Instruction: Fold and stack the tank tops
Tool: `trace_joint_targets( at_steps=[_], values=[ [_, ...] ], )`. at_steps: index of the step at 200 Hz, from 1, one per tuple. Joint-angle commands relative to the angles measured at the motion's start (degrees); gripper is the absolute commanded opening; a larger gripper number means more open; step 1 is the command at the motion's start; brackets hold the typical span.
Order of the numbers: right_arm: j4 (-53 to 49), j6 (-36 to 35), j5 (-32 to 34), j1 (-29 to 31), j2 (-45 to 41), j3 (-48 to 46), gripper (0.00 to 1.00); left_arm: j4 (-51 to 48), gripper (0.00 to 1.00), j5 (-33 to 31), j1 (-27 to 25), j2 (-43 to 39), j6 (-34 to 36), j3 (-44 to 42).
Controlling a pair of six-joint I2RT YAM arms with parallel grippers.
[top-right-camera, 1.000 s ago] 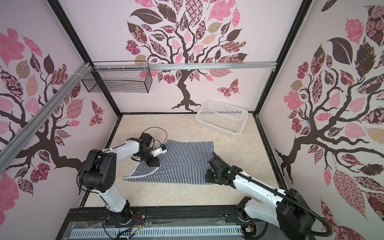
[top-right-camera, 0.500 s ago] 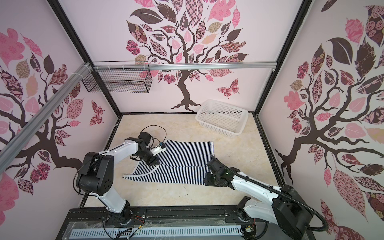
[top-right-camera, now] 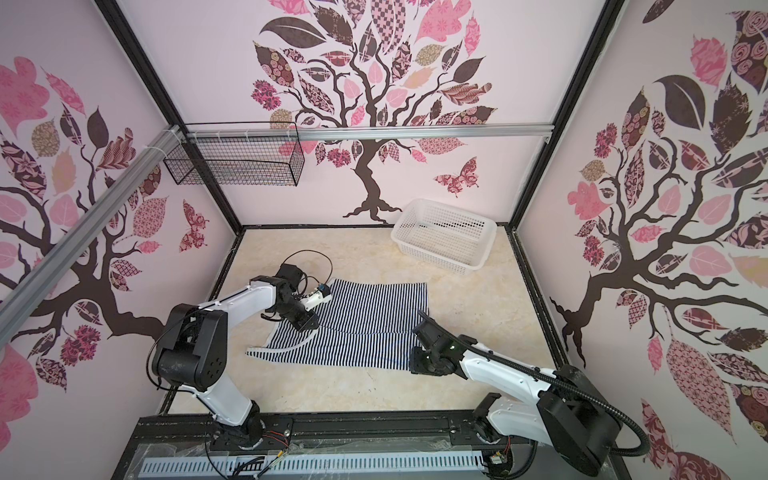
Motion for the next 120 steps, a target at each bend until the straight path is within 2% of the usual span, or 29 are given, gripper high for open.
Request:
trace_joint_targets(
  at_steps=[1, 29, 65, 87, 120],
  values=[
    [-1.3, -0.2, 0.6, 0.2, 0.3, -0.2, 0.46, 1.6, 0.04, -1.2, -0.2, 0.7, -0.9, -1.0],
    [-4.1, -0.3, 1.0, 0.2, -2.2, 2.3, 0.52, 3.3, 0.14, -3.9, -0.2, -2.2, -2.1, -2.8],
    [-6.2, 0.1, 1.2, 0.2, -6.3, 5.8, 0.56, 4.8, 0.27, -7.7, -0.2, -11.0, -3.9, -5.5],
    [-6.7, -0.1, 1.2, 0.3, -5.8, 7.3, 0.56, 3.1, 0.29, -7.8, -0.2, -16.2, -4.0, -6.4],
    [-5.2, 0.1, 1.4, 0.3, -4.1, 8.2, 0.51, -2.2, 0.28, -2.6, -0.6, -21.1, -0.5, -8.3]
  ],
)
